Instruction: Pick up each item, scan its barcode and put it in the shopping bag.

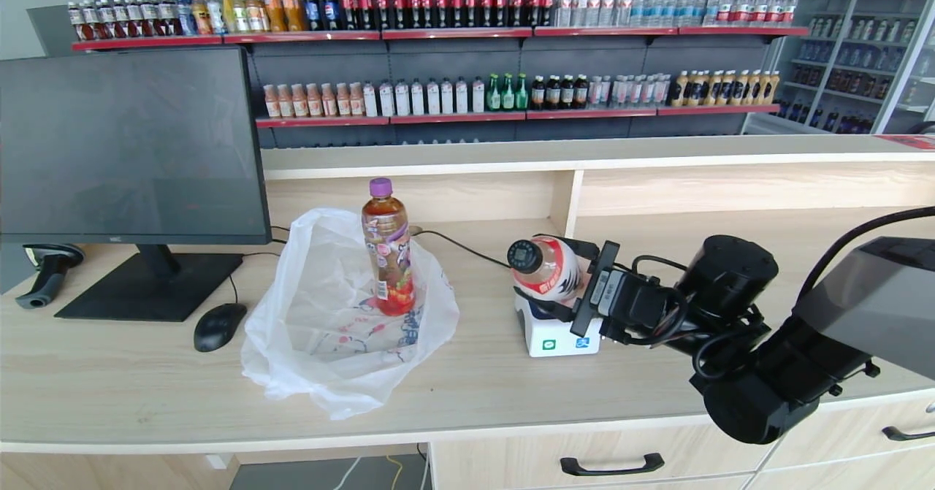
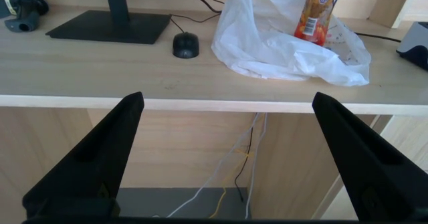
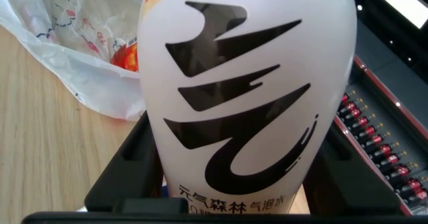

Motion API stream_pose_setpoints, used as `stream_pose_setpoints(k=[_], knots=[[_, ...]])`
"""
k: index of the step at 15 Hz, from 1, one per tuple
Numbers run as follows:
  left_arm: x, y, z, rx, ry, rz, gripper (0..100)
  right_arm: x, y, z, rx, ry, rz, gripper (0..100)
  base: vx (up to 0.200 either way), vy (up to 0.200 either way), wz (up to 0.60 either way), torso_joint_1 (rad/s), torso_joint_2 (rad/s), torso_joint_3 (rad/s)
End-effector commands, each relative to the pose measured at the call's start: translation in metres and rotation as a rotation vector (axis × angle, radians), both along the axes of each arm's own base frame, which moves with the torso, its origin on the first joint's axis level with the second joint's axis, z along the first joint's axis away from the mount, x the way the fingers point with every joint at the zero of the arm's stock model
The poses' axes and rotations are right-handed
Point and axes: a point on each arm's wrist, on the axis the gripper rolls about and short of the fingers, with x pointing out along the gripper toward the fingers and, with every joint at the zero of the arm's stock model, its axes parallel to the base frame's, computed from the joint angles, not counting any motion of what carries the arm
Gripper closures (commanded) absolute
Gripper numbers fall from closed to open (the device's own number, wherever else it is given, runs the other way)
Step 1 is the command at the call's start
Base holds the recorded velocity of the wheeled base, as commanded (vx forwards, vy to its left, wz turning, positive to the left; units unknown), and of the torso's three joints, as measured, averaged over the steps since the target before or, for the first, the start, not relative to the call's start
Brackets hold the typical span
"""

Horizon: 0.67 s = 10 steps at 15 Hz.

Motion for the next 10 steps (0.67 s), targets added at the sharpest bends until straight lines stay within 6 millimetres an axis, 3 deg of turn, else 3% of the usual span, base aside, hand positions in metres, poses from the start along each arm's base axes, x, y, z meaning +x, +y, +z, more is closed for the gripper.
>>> stream_pose_setpoints(k=[1,10], knots=[[0.000,0.000,0.000,0.000,0.001,0.000,0,0.000,0.000,0.000,0.000,-0.002,0.001,100,0.000,0.000,0.00,0.000,0.00,0.000],[0.000,0.000,0.000,-0.002,0.001,0.000,0,-0.004,-0.004,0.011,0.014,-0.024,-0.011,100,0.000,0.000,0.00,0.000,0.00,0.000]])
